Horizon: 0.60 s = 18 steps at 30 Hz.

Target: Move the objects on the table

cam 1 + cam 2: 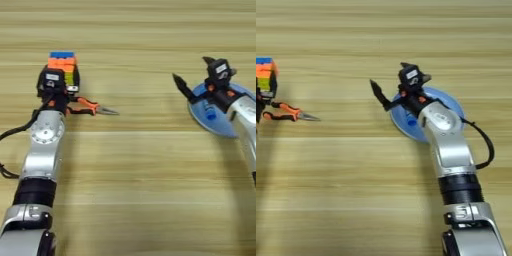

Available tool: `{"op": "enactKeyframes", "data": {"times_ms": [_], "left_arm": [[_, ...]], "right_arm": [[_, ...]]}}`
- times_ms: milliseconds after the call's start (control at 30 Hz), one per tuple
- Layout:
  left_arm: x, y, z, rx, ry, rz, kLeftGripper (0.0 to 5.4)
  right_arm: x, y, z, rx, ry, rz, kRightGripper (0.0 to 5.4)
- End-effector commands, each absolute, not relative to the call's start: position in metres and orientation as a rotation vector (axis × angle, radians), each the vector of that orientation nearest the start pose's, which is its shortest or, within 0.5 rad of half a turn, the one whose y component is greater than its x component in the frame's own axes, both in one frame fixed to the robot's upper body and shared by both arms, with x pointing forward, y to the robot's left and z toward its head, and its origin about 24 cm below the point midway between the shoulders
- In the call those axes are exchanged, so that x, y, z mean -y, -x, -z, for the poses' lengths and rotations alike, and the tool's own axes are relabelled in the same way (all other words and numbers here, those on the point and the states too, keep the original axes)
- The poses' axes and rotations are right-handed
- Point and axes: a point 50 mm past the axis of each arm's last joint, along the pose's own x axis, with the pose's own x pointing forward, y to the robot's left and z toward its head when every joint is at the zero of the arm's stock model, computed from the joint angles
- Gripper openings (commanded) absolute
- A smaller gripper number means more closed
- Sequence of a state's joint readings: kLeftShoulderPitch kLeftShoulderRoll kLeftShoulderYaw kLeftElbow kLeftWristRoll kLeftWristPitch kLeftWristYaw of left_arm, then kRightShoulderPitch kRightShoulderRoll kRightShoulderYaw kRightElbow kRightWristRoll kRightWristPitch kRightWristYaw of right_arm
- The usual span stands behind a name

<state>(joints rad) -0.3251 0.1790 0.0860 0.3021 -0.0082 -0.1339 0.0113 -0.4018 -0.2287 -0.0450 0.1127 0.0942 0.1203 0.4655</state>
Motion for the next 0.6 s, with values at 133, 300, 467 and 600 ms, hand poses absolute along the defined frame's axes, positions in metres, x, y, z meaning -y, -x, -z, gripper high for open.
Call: {"op": "enactKeyframes", "data": {"times_ms": [133, 300, 467, 600], "left_arm": [[-0.138, -0.299, -0.057, 0.061, -0.135, 0.127, 3.29], [-0.113, -0.292, -0.048, 0.038, -0.137, 0.208, 3.29], [-0.09, -0.287, -0.046, 0.035, -0.135, 0.282, 3.29], [-0.066, -0.282, -0.043, 0.031, -0.136, 0.362, 3.29]], "right_arm": [[0.189, -0.317, -0.13, 0.158, 0.12, -0.365, 5.4], [0.202, -0.315, -0.132, 0.166, 0.102, -0.313, 5.4], [0.205, -0.315, -0.13, 0.161, 0.093, -0.298, 5.4], [0.209, -0.313, -0.128, 0.157, 0.083, -0.281, 5.4]]}}
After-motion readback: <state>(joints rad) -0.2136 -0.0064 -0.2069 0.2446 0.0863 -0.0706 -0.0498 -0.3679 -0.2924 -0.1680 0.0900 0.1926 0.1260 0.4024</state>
